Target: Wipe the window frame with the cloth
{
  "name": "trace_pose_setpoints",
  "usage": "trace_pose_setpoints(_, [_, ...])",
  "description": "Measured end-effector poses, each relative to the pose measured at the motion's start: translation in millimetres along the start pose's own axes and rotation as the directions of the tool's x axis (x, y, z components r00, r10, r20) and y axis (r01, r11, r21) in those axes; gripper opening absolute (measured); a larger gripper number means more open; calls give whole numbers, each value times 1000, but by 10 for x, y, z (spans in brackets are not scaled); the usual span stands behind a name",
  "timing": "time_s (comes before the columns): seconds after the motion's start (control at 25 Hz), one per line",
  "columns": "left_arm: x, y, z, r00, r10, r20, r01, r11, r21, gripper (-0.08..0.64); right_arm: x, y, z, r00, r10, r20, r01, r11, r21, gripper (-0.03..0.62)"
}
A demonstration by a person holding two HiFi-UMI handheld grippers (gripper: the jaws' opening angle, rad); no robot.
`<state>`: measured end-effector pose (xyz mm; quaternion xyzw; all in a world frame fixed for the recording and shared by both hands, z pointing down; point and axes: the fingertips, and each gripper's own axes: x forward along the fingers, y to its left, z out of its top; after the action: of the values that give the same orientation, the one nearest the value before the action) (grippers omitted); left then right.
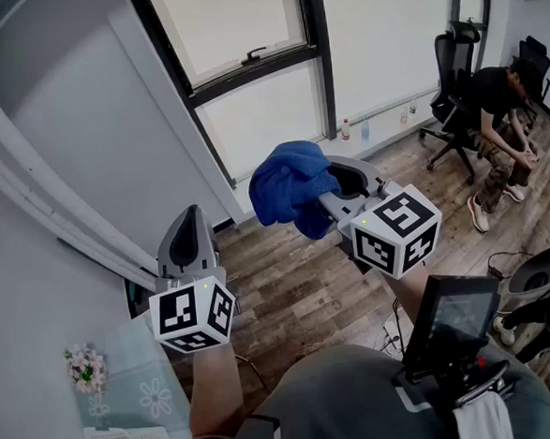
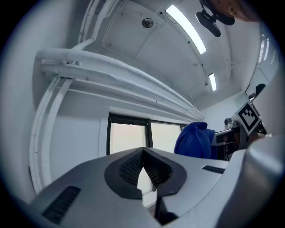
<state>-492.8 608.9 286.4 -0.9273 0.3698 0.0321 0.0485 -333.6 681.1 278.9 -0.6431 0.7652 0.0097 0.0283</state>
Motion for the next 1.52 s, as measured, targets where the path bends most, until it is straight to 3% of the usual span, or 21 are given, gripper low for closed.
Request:
trace_pose_setpoints(0.36, [34, 148, -143, 1000, -7, -11, 7, 1000, -28, 8, 153, 79, -53, 1000, -11, 4, 11, 1000, -4, 94])
trace_pose_setpoints(0.6, [16, 219, -52, 994, -71, 78, 76, 995, -59, 8, 272, 26, -85, 998, -64, 12, 63, 998, 18, 94])
trace_pose_setpoints(1.12, [229, 516, -443, 985, -169, 14, 170, 981, -89, 8, 507, 117, -306, 990, -140, -14, 140, 990, 21, 95])
trace_pose_setpoints(1.28, [410, 500, -548, 984, -181, -2, 180, 980, -90, 8, 612, 38, -390, 991, -128, -31, 129, 991, 32, 95])
trace_pose_setpoints(1.52, [814, 426, -580, 985, -166, -35, 165, 986, -34, 9, 885, -326, -385, 996, -92, 3, 92, 994, 59, 95])
